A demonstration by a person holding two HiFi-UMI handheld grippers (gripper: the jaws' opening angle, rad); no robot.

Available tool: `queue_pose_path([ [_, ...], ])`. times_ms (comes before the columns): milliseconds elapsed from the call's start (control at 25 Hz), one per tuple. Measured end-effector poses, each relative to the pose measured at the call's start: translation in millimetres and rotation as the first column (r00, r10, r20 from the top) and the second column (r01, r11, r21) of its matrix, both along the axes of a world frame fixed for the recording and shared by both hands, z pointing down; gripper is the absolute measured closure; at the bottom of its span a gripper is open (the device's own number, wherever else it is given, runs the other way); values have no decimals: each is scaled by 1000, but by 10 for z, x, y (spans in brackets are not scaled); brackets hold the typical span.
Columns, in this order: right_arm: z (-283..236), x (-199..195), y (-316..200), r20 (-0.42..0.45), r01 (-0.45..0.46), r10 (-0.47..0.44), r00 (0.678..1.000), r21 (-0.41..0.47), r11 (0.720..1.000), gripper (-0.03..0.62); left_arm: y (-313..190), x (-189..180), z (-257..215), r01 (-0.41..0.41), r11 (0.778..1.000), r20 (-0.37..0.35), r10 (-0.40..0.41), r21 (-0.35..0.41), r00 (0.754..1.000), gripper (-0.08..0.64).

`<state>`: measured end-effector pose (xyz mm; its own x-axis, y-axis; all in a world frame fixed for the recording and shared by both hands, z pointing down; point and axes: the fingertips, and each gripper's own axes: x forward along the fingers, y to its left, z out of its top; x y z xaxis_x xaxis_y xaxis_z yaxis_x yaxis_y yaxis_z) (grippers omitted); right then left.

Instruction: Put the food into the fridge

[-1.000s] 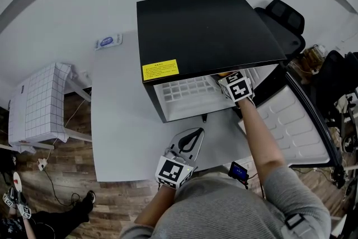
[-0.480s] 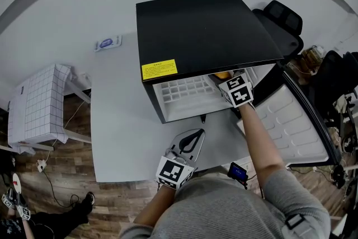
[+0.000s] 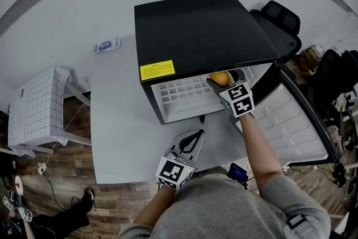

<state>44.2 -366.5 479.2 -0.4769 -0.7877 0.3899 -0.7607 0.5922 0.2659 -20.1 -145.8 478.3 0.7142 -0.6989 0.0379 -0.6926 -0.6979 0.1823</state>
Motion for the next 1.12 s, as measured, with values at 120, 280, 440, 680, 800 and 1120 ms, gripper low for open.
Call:
queue_pose_path([
  [120,-30,3,66,26,0,-1,1000,18,1000,252,7,15,2,-10,1000,8,11,-5,1000,549],
  [280,-43,-1,156,46,10,-12,999,45,999,253,-5,9,-22,-9,1000,-3,9,7,1000,549],
  [440,-49,9,190,35,5,-7,999,62,998,253,6,0,4,-15,1000,5,16,-13,1000,549],
  [680,-182,43,206,58,-2,-4,998,98,995,254,1,0,-22,-15,1000,3,15,-4,1000,549],
  [800,-243,41,217,46,1,-6,999,115,993,254,5,0,-7,-19,1000,5,19,-14,1000,549],
  [1120,-378,13,343,23,15,-19,1000,170,985,337,21,10,-19,-17,1000,4,17,-5,1000,549],
])
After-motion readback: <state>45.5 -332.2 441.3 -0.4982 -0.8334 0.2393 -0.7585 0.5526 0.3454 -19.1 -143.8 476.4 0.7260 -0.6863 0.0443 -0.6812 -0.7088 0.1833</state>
